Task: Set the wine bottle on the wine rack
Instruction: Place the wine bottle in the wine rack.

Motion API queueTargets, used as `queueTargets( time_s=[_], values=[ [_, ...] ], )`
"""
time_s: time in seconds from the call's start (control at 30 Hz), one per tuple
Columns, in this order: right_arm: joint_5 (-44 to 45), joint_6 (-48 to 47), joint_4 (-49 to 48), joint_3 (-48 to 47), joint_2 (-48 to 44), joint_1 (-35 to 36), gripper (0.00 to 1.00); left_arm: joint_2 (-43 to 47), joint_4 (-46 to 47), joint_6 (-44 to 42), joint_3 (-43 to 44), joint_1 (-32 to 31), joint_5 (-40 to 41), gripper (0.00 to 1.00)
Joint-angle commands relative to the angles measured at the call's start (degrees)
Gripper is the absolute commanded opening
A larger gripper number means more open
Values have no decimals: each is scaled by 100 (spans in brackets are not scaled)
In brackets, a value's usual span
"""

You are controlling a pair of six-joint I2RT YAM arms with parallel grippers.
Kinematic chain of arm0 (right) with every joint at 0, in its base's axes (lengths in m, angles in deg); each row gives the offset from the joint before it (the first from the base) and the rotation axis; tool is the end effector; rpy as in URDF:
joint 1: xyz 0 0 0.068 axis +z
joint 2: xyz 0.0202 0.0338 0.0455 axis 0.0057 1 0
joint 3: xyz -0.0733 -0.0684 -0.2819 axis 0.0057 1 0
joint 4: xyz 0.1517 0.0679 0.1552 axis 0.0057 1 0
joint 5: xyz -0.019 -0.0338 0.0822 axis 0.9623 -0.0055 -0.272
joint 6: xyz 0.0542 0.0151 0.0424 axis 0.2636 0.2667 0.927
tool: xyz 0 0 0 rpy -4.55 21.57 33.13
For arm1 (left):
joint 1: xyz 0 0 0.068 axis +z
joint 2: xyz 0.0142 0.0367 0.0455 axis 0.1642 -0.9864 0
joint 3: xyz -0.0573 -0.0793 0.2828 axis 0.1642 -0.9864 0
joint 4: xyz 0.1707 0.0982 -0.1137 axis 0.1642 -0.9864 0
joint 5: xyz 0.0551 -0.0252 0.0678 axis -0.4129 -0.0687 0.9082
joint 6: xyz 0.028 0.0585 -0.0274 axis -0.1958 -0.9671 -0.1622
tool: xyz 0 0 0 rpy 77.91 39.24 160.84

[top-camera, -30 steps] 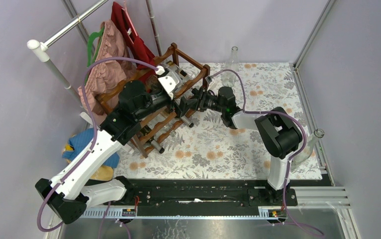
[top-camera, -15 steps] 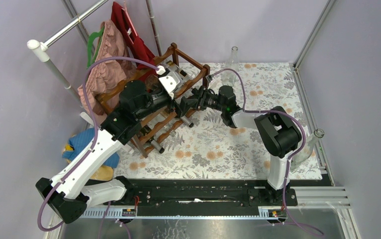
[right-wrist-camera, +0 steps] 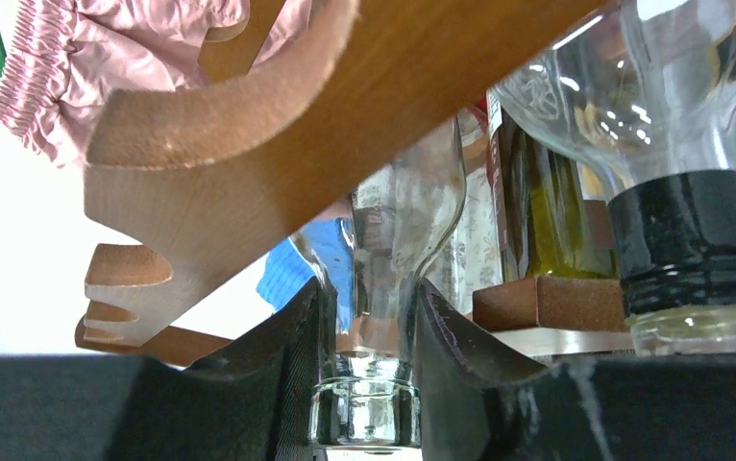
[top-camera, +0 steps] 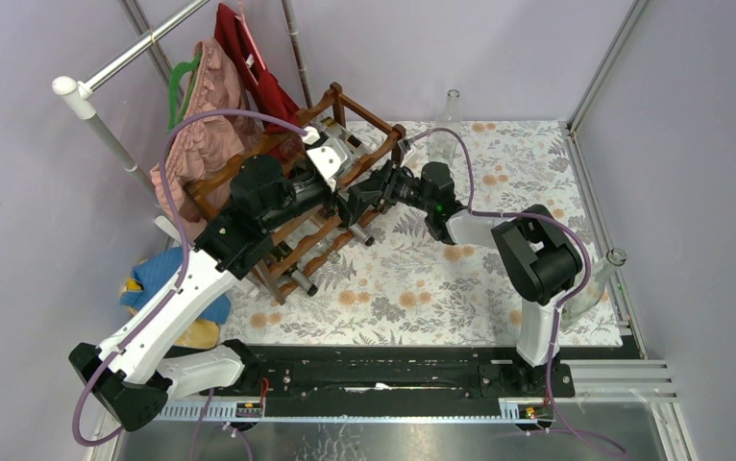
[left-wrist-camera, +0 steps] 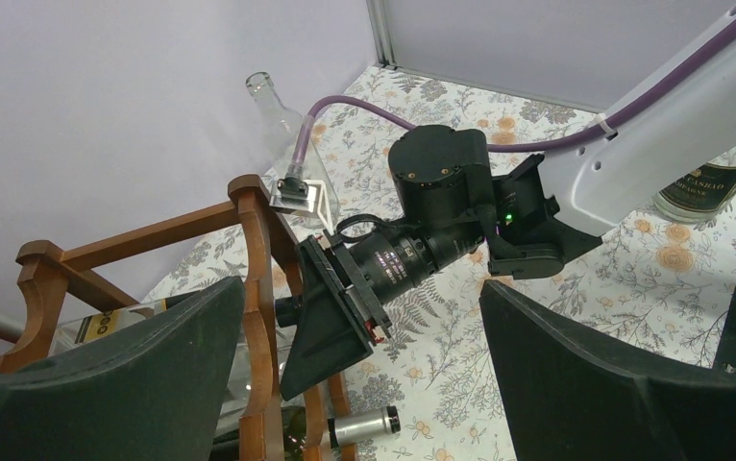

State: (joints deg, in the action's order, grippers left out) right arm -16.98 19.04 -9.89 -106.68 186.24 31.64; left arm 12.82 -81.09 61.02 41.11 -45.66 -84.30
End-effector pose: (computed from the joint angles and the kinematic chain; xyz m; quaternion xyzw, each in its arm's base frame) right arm 0.3474 0.2475 0.2748 -0.0903 0.6771 0.6079 0.4048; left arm 0.1666 -0.1430 0.4507 0.3861 0.6091 -0.2477 0.6469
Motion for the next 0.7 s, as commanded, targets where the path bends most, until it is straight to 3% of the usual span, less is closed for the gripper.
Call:
queueTargets(
  time_s=[0.0, 0.2, 0.5, 0.67],
  values=[
    [259, -223, -510, -488, -81, 43, 0, 45, 344, -10, -51, 52, 14, 99],
    [307, -451, -174, -725, 9, 111, 0, 1, 335, -26, -43, 54, 14, 99],
    [805, -1290, 1521, -1180, -30, 299, 5, 1, 327, -25, -52, 52, 37, 99],
    [824, -1742, 1715, -1152, -172, 332, 7, 8, 317, -53, -44, 55, 41, 99]
  ],
)
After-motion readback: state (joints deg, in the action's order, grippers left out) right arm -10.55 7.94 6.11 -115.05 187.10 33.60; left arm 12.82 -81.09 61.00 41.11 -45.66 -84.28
